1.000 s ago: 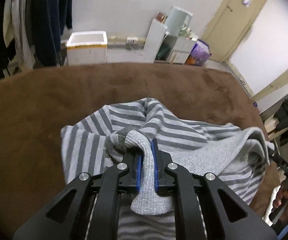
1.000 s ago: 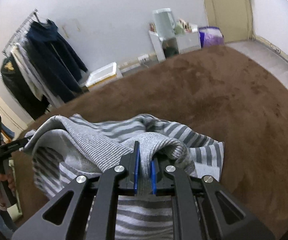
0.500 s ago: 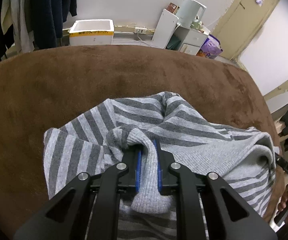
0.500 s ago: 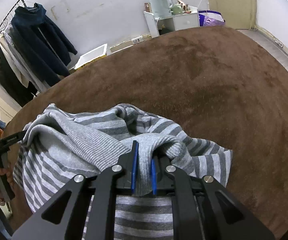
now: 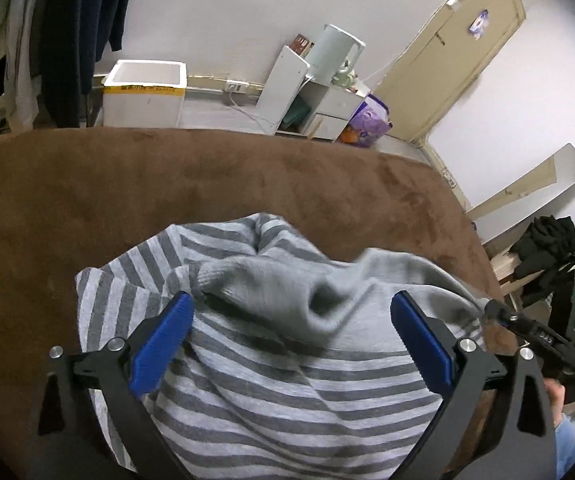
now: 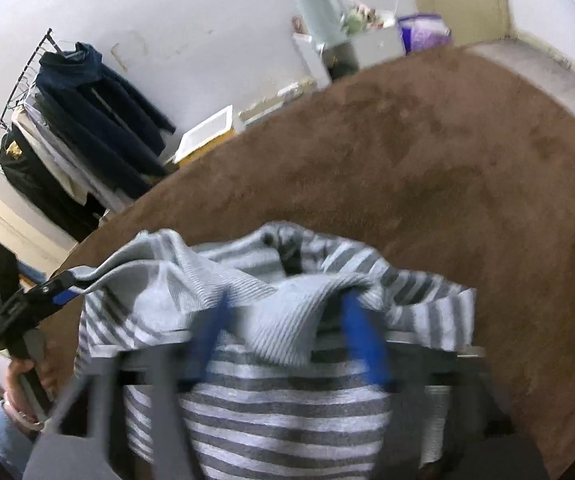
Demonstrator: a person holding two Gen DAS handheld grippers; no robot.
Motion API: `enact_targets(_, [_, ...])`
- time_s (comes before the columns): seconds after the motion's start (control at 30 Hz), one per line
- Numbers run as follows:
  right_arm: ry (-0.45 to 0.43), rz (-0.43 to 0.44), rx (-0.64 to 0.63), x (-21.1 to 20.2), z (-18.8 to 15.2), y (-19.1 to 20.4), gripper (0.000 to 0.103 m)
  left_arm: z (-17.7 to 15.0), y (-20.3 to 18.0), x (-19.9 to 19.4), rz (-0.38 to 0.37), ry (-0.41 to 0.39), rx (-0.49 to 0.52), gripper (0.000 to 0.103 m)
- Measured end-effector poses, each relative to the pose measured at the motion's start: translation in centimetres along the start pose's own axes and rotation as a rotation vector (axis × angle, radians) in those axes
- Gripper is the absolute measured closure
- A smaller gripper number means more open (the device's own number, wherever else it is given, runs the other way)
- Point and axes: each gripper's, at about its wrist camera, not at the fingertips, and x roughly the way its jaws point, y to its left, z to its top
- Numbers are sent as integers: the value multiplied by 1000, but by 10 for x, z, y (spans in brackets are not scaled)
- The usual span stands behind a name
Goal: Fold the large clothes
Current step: 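Lower the hem onto the hood and open both grippers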
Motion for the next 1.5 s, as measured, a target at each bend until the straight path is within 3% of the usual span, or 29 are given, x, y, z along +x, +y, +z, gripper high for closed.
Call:
enact_targets(0.03, [-34,-24,0,-6,2,0,8,1,-1,-1,8,1,1,7])
enact_targets(0.13, [-86,-72,-40,-20,6,4,8,0,-7,-2,40,17,22,7])
enact_targets(0.4, [-29,-178,-301,2,-13,47,8,-17,-44,25,153,83,212,7])
enact_targets(0.6, [50,-157,-405,41,-29,71,31,-30,-44,56,172,144,261,7])
enact_targets(0.7, [80,-206,-425,64,-36,71,31,-30,-43,65,188,132,292,7])
enact_targets(0.8, [77,-250,-414,78,-34,68,26,-24,-39,78,214,132,314,7])
enact_targets(0.9, [70,-290,-386,87,-26,62,12,-17,-31,84,208,113,282,6])
enact_targets(1.27, [66,-250,-187,102,-4,22,11,-16,-22,96,192,65,297,5])
enact_targets(1.5, [79,-245,-183,102,-3,22,11,-17,-21,95,194,74,294,5])
